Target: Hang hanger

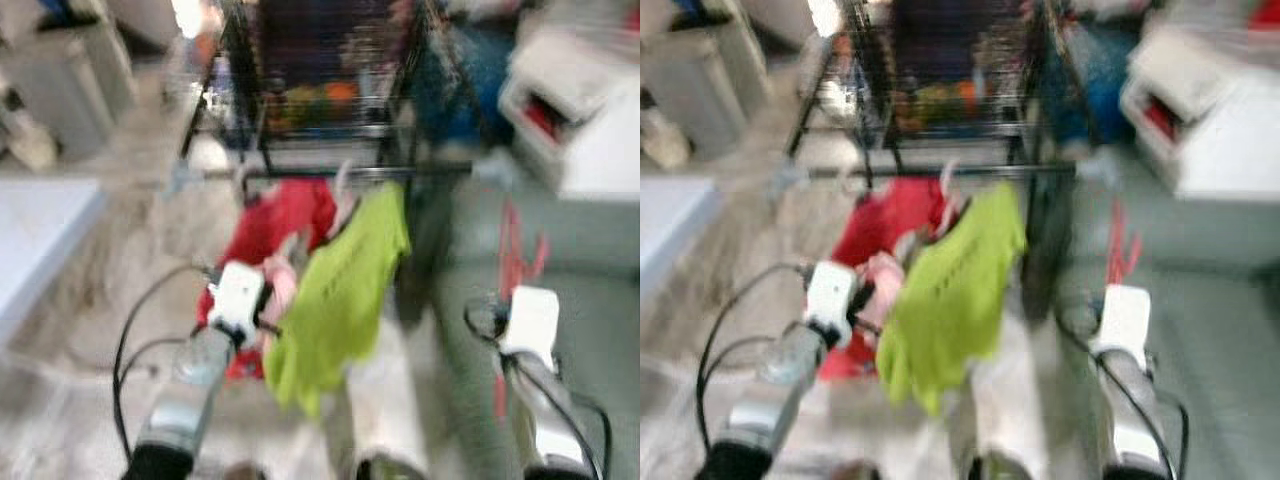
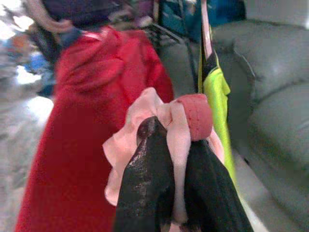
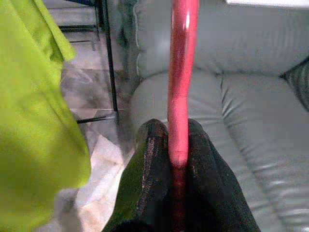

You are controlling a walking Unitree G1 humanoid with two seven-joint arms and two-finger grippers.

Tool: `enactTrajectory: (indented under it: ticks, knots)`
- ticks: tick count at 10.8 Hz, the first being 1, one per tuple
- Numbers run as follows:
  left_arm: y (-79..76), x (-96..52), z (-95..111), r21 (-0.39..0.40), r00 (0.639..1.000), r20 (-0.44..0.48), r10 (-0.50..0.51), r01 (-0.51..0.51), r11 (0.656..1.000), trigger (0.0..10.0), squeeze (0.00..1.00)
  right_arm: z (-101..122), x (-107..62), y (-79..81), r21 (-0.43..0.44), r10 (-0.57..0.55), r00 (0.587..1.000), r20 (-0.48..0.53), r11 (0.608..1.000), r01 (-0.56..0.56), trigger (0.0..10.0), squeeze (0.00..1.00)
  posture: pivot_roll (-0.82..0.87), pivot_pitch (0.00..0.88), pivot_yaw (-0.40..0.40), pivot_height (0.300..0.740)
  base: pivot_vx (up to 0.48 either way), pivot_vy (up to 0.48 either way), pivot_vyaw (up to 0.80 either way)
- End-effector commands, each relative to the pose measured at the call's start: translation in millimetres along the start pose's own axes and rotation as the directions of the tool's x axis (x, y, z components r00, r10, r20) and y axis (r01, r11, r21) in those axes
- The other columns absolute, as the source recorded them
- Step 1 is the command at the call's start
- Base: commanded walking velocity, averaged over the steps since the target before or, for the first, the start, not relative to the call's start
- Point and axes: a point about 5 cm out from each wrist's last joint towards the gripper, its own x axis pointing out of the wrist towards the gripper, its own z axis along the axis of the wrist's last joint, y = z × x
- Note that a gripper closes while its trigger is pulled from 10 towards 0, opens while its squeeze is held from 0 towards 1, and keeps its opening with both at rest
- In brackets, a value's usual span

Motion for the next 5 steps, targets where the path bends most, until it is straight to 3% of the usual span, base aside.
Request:
enactTrajectory:
  ticks: [1,3,5]
  knots:
    - [0.7,-0.3,-1.6,0.001,1.0,-0.005,0.009,-0.009,1.0,10.0,0.0,6.5,6.0,1.8,-0.001,0.006,1.0,0.023,1.0,-0.006,10.0,0.0,-0.01,0.0,-0.004,0.74,-0.326,0.0,0.0]
    - [7.4,2.8,-0.9,-0.001,0.999,0.005,0.042,-0.042,0.999,10.0,0.0,1.0,17.1,6.4,-0.031,0.029,1.0,-0.004,0.999,-0.029,10.0,0.0,0.0,0.0,-0.035,0.74,-0.304,0.0,0.0]
    - [14.4,-0.7,0.3,0.011,0.997,0.014,0.076,-0.076,0.997,10.0,0.0,-5.9,23.6,9.4,-0.051,0.057,0.997,-0.044,0.997,-0.059,10.0,0.0,0.02,0.0,-0.06,0.74,0.0,0.0,0.0]
